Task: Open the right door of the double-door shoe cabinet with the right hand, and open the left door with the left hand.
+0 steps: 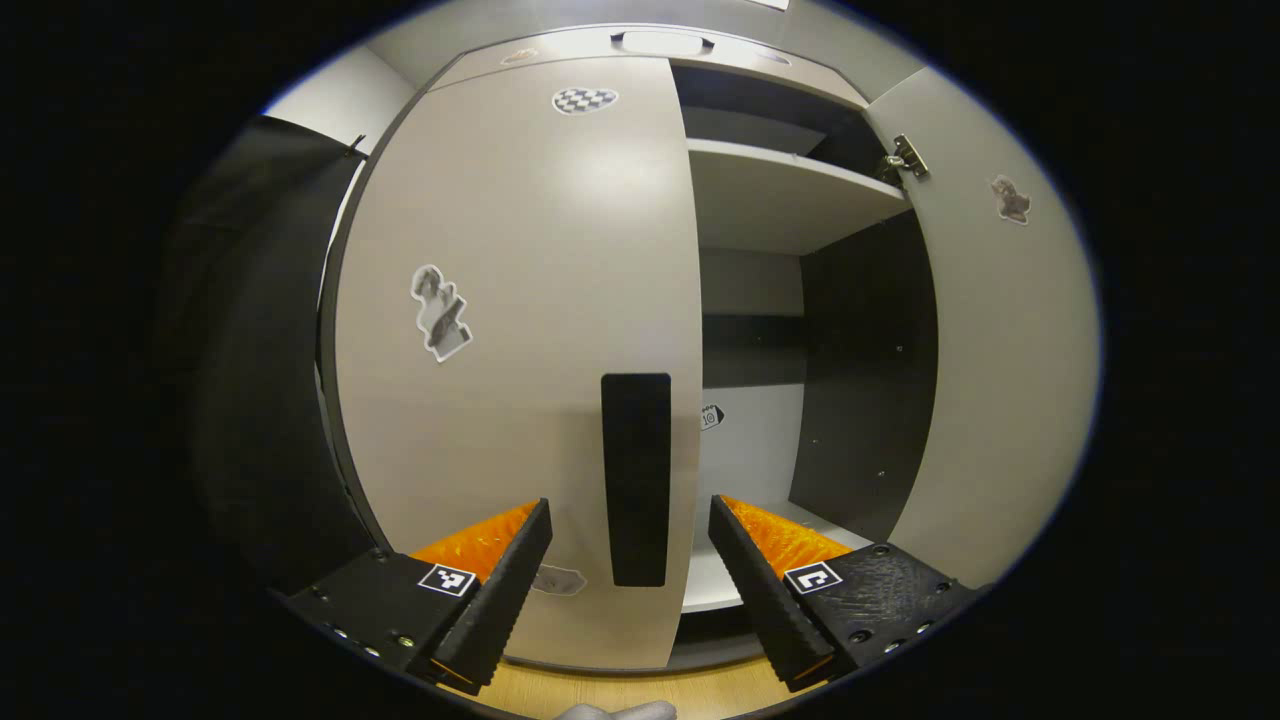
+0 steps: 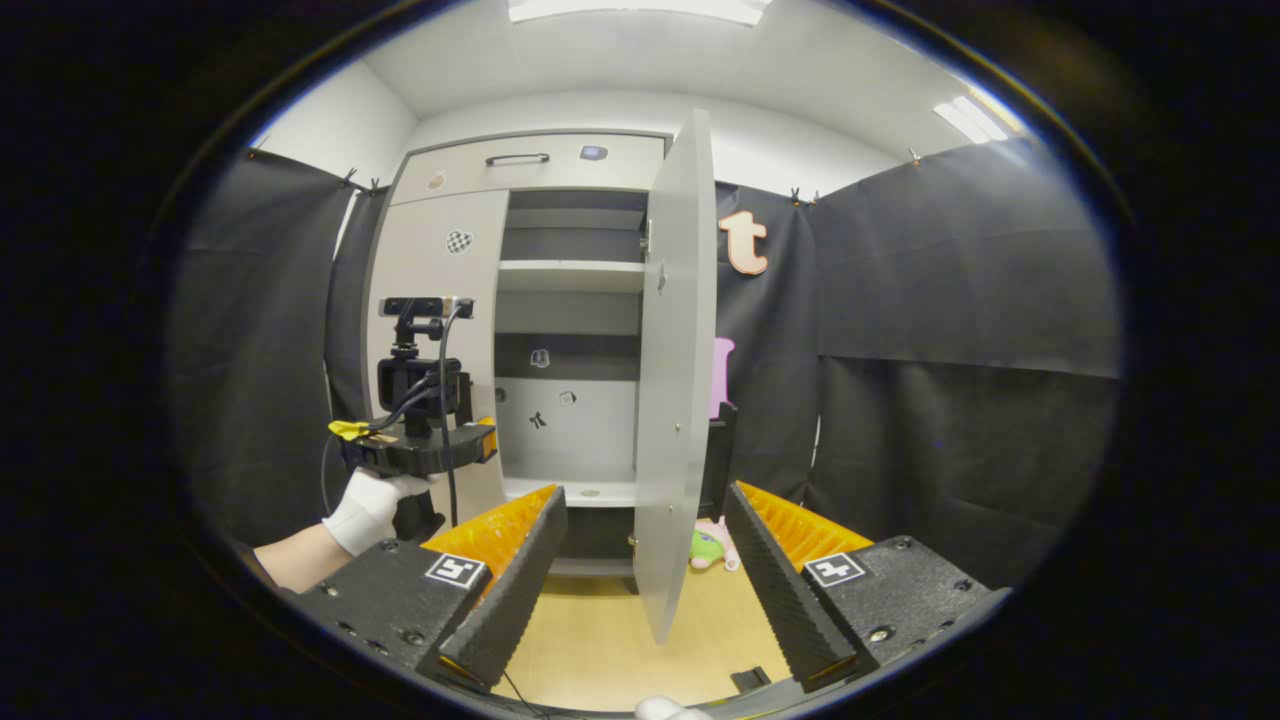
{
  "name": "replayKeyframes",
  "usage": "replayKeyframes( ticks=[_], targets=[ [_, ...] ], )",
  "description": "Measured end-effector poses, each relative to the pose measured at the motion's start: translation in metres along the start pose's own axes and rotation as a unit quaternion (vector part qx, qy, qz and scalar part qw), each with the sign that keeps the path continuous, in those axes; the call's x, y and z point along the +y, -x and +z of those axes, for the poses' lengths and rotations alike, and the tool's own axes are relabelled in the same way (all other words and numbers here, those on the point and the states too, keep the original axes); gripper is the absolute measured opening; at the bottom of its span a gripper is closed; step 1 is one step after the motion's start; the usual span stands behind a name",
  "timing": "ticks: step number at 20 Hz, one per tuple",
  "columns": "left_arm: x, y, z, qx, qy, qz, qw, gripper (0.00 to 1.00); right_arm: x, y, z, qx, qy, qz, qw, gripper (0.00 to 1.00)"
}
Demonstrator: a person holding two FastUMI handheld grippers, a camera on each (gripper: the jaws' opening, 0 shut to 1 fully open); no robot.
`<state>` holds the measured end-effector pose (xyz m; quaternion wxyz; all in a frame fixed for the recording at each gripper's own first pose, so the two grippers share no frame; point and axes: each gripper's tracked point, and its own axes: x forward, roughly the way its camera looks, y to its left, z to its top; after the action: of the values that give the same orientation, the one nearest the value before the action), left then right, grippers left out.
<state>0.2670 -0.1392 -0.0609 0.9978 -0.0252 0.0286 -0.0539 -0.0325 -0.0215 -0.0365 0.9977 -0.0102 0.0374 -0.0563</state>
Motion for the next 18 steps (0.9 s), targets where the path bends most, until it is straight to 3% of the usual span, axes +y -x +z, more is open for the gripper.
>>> replayKeyframes(
  ticks=[6,9,10,13,14,18],
  targets=[
    [0.001,-0.016,0.007,-0.011,-0.007,0.002,1.0,0.92,0.003,-0.009,0.001,0.001,0.01,0.001,1.0,1.0],
    [0.002,-0.017,0.008,-0.008,-0.017,0.005,1.0,0.75,0.004,-0.015,0.001,0.003,0.008,0.005,1.0,0.99],
    [0.002,-0.019,0.009,-0.012,-0.027,0.006,1.0,0.73,0.005,-0.017,0.001,0.003,0.006,0.006,1.0,1.0],
    [-0.003,-0.019,0.009,-0.018,-0.043,-0.005,0.999,0.41,0.006,-0.021,0.001,0.004,0.006,0.009,1.0,1.0],
    [-0.002,-0.019,0.008,-0.015,-0.041,-0.004,0.999,0.35,0.007,-0.021,0.001,0.004,0.006,0.01,1.0,1.0],
    [-0.001,-0.016,0.008,-0.006,-0.015,-0.007,1.0,0.28,0.007,-0.016,-0.002,0.007,0.005,0.015,1.0,1.0]
  ],
)
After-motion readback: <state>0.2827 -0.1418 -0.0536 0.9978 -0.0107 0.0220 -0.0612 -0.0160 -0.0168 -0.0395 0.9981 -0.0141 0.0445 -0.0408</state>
